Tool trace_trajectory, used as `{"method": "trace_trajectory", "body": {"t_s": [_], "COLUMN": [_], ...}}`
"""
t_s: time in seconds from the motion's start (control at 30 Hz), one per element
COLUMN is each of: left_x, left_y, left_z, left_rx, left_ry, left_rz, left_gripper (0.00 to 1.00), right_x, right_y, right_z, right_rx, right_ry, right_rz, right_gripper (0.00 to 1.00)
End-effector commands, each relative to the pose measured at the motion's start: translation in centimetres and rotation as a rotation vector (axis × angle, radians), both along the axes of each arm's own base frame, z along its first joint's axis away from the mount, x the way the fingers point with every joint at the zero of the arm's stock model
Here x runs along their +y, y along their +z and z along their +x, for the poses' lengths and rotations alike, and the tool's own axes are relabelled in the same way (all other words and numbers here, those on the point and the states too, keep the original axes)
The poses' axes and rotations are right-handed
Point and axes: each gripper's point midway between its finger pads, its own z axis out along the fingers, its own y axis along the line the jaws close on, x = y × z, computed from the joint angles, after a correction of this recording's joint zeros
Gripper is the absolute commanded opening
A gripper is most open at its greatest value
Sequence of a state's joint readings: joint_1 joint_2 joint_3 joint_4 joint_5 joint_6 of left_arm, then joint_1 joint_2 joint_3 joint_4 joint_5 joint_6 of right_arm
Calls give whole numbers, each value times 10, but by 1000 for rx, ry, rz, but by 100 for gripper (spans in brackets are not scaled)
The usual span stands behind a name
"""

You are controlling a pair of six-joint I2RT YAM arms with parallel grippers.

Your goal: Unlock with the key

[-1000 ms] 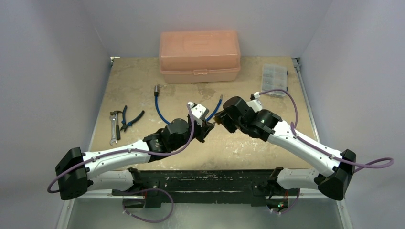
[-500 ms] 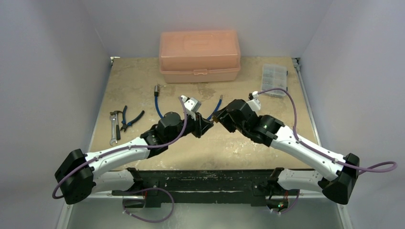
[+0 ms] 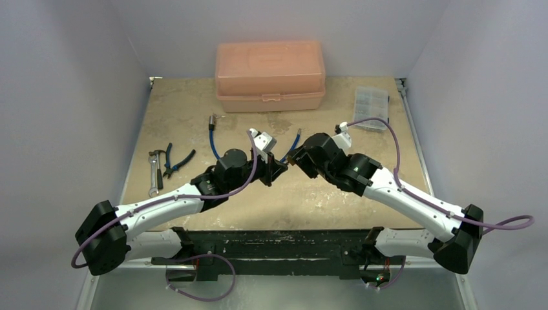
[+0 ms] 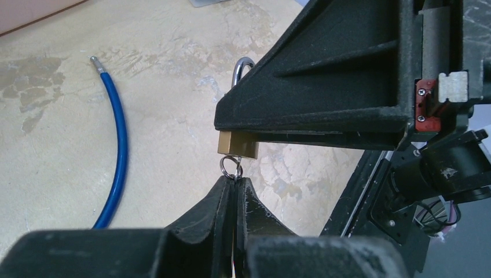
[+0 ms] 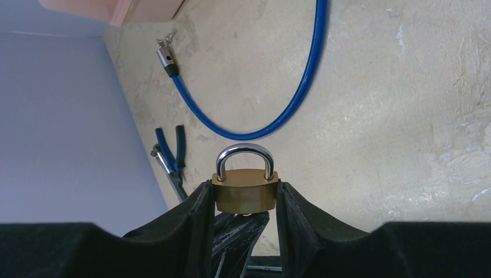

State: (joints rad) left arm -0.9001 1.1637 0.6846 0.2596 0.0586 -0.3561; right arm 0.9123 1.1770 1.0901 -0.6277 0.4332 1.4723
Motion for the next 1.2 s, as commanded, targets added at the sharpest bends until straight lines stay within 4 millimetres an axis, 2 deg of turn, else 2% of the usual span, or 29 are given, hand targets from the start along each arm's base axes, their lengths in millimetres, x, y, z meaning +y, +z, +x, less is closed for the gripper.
{"method": "trace_trajectory", "body": {"t_s": [0.0,0.13,0.43,0.8,0.93,1.17], "left_x": [-13,-15,-9,-2,1,5], "left_y": [33,35,36,43,40,35], "left_z": [6,-2,2,-5,-8,-10], "left_rx": [-143,-294,-481,-445,-415,-409], "left_ry": [29,113,205,207,199,200], "left_rz": [4,133,344,313,307,317], "left_gripper": [0,0,0,0,6,3], "right_x": [19,17,27,19,19,20], "right_y": [26,23,18,21,19,20], "right_z": [-3,-4,-12,-9,-9,-8], "right_rx": [-3,48,129,92,93,92], "right_ry": [43,8,46,17,17,17], "right_rz": [72,56,50,54,51,54], "right_gripper": [0,0,0,0,0,0]}}
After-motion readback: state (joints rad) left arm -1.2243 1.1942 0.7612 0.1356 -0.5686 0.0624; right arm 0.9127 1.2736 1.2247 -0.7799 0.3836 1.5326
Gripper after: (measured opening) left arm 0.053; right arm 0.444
